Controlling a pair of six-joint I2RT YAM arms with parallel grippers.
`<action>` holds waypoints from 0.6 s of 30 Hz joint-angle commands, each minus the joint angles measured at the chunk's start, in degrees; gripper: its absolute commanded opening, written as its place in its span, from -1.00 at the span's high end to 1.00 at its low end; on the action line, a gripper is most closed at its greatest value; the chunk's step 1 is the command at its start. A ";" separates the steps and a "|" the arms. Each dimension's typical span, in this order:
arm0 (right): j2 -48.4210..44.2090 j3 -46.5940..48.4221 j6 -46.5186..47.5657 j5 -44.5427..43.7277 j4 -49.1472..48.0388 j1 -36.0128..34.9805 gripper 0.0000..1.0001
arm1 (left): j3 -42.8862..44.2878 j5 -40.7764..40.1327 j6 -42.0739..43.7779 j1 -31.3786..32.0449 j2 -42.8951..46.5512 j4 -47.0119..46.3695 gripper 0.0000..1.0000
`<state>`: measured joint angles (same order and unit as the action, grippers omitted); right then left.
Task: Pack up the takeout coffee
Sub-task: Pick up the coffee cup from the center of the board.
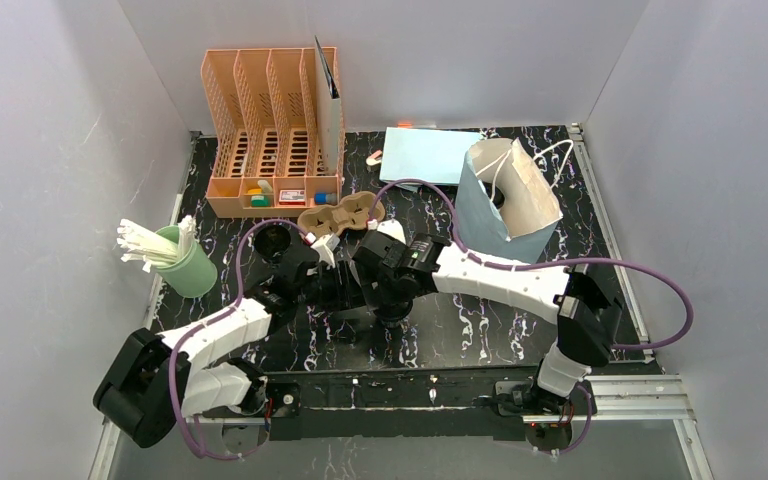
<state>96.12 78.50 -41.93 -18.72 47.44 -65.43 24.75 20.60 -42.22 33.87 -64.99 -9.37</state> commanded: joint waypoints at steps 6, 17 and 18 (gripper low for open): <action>0.90 -3.74 -0.03 2.18 -0.38 -0.40 -0.62 | -1.24 -0.56 0.87 -0.21 1.58 1.15 0.21; 0.39 3.67 4.02 -0.34 1.68 -0.38 -0.97 | 3.81 -10.38 5.98 -0.21 8.75 16.35 0.21; 0.12 3.69 4.38 -0.36 1.23 -0.38 -0.97 | 3.81 -10.72 5.83 -0.21 9.35 16.69 0.21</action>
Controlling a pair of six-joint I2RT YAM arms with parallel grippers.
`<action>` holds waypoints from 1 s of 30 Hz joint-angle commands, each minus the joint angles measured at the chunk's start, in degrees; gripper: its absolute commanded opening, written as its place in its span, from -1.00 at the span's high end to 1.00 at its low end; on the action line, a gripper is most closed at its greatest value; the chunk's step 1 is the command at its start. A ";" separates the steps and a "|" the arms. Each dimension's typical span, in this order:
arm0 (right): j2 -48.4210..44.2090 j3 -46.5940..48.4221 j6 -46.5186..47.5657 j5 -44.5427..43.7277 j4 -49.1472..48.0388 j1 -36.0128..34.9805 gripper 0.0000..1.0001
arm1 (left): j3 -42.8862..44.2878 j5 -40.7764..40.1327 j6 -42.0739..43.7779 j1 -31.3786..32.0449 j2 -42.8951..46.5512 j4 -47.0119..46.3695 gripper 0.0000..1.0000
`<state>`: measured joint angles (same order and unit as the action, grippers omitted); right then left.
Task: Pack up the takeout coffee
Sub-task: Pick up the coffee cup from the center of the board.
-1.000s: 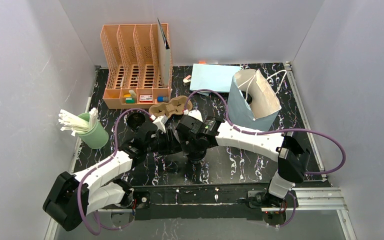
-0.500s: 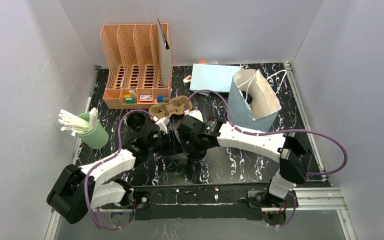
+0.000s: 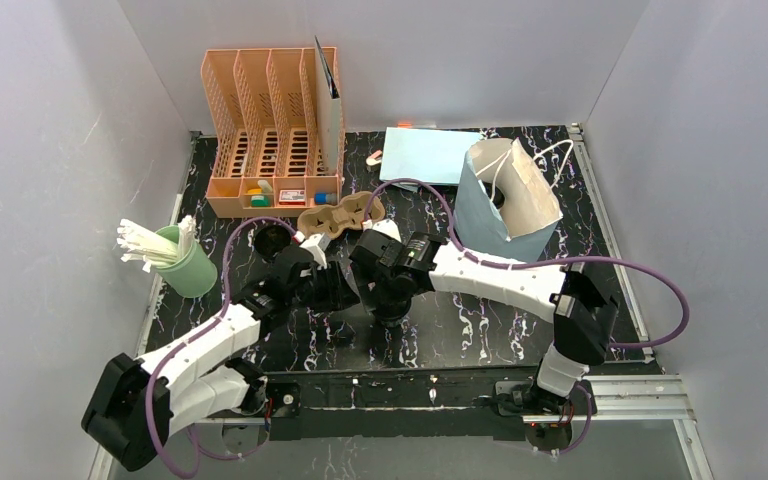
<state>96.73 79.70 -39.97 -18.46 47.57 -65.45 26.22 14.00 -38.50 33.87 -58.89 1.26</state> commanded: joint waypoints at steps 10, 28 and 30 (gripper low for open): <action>-1.90 3.14 4.88 -0.81 0.16 -0.37 -0.97 | 1.63 -3.58 1.24 -0.21 3.79 5.20 0.20; -5.04 -2.68 6.87 1.07 -5.01 -0.20 -0.96 | -1.08 -8.38 -0.28 -0.22 10.99 6.17 0.15; -4.30 -2.71 6.62 1.05 -4.86 -0.14 -0.97 | -3.09 -7.98 -1.21 -0.21 12.64 4.99 0.11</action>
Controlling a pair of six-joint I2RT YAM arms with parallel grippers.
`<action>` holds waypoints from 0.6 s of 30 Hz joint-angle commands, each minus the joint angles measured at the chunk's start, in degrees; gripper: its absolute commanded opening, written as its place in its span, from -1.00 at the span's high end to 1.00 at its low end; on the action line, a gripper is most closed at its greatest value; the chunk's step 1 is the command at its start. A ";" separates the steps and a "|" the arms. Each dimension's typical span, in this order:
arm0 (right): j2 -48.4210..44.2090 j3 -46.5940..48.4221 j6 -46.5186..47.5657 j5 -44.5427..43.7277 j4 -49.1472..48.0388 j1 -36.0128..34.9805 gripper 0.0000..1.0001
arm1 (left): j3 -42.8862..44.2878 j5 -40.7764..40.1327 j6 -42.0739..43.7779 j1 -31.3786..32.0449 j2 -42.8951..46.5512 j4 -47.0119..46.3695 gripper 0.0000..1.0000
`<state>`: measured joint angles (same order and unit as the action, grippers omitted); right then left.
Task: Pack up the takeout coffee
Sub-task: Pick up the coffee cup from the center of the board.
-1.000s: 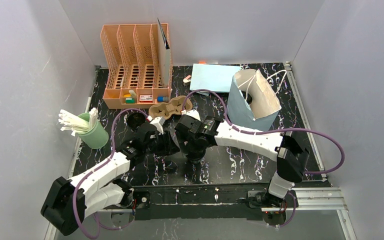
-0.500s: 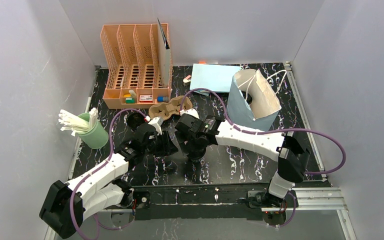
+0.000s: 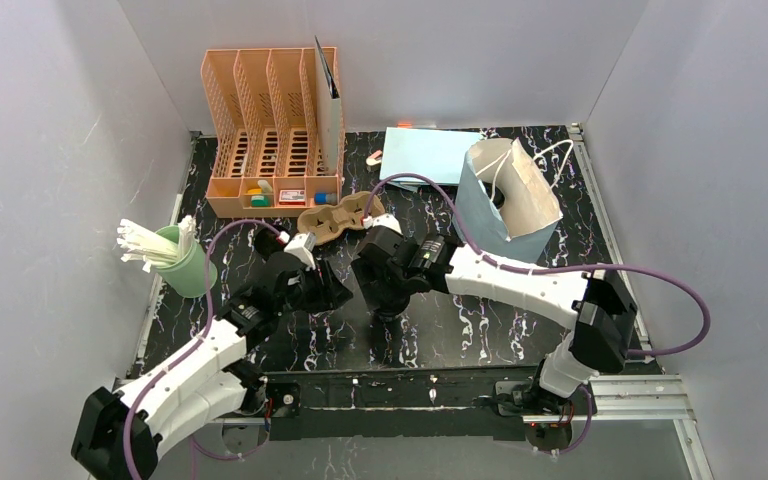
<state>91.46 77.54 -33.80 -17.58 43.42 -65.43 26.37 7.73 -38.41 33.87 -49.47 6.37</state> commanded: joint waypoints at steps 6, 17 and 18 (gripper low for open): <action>1.45 0.72 0.34 0.18 0.10 0.21 -0.96 | -13.20 1.49 -2.93 -0.12 10.48 -12.15 -0.36; -1.80 2.81 2.21 10.02 2.41 8.02 -0.84 | -26.12 -0.03 7.50 3.54 23.01 -36.64 -0.96; -2.34 2.83 2.68 11.16 2.04 8.87 -0.82 | -27.00 -0.45 10.75 4.61 23.92 -38.13 -0.96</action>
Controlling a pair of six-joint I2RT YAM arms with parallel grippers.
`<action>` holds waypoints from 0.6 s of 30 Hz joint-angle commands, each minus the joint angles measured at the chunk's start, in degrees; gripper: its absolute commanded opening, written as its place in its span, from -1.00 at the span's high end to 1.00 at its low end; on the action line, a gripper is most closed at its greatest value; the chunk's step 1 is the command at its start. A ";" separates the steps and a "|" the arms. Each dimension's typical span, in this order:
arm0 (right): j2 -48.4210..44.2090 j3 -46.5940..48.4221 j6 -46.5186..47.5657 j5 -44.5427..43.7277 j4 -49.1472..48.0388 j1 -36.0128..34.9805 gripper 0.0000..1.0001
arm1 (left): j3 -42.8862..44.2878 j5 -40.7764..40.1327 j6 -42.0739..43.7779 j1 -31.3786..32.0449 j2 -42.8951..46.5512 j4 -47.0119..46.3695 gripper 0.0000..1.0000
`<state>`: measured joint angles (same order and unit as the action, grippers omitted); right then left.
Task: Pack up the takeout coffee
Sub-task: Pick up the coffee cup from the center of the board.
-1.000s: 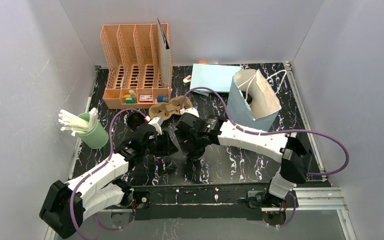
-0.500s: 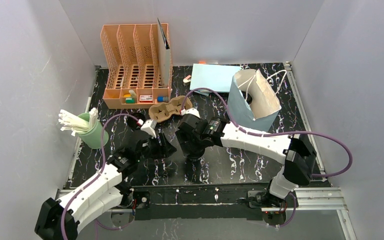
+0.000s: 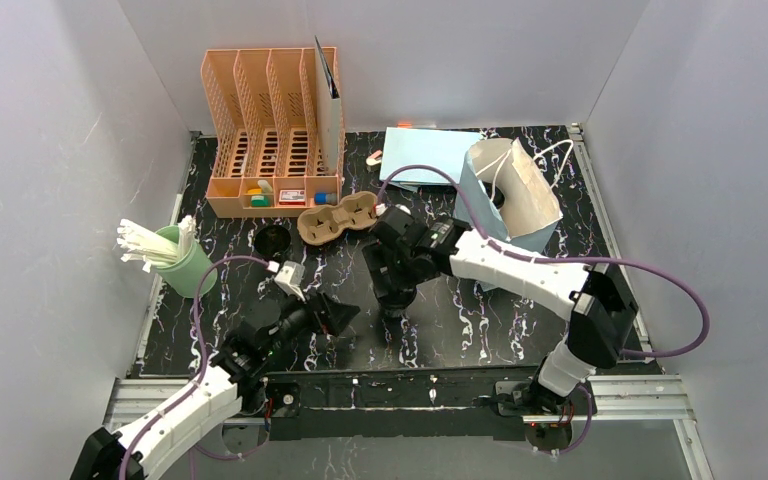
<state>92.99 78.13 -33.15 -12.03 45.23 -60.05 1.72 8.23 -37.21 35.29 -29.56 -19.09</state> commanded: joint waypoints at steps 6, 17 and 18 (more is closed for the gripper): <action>-3.35 5.02 5.17 8.69 1.66 6.04 -0.80 | -4.04 -0.16 25.93 9.70 -2.26 -24.86 -0.96; -3.74 5.16 6.75 14.85 -0.62 6.10 -0.78 | -0.40 -1.37 36.94 12.35 -20.53 -35.94 -0.96; -3.70 5.02 6.85 15.33 -0.73 6.17 -0.78 | -0.11 -0.81 38.52 12.35 -21.58 -36.27 -0.96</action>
<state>91.22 81.65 -27.83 -0.32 46.09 -53.87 0.38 7.79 -4.38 47.37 -48.58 -49.54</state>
